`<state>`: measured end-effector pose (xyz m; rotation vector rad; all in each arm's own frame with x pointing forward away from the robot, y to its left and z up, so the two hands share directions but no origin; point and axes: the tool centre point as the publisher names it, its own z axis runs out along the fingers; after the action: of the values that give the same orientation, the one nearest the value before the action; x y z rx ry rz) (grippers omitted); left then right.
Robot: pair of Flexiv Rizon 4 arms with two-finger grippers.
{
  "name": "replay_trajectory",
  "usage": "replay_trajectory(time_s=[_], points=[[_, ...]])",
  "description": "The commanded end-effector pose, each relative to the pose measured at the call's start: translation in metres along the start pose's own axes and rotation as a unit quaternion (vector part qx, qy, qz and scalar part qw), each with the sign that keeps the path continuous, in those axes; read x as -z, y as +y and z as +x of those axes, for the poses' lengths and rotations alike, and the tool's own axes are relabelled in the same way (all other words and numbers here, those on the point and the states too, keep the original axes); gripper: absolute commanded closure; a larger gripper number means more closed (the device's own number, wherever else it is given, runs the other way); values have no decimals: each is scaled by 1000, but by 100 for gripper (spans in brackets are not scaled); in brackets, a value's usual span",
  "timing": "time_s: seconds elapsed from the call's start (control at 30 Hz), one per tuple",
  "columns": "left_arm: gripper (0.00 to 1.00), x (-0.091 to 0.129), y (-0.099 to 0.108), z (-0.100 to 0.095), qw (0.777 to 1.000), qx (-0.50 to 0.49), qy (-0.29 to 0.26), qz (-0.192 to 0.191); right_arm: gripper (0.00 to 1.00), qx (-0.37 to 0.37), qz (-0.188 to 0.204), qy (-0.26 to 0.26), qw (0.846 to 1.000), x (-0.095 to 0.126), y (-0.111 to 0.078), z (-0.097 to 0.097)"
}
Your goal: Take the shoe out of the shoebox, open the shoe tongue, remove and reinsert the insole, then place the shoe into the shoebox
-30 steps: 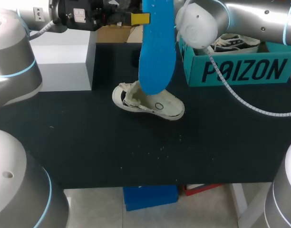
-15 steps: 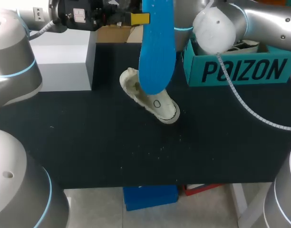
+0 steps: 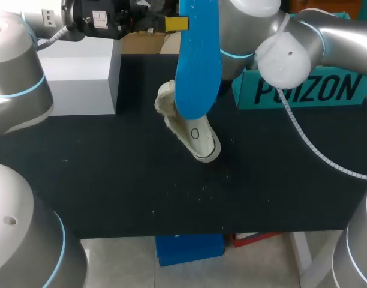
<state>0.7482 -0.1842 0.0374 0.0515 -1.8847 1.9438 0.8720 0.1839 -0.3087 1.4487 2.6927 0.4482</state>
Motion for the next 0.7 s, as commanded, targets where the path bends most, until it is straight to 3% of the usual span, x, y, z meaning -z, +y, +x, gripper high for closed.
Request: replay_trajectory(time_s=[0.03, 0.7], points=[[100, -1, 0, 0, 1000, 0, -2, 0, 100, -5, 1, -8, 1000, -5, -2, 3], [100, -1, 0, 0, 1000, 0, -2, 0, 100, -116, -5, 4, 993, -28, 0, -15]])
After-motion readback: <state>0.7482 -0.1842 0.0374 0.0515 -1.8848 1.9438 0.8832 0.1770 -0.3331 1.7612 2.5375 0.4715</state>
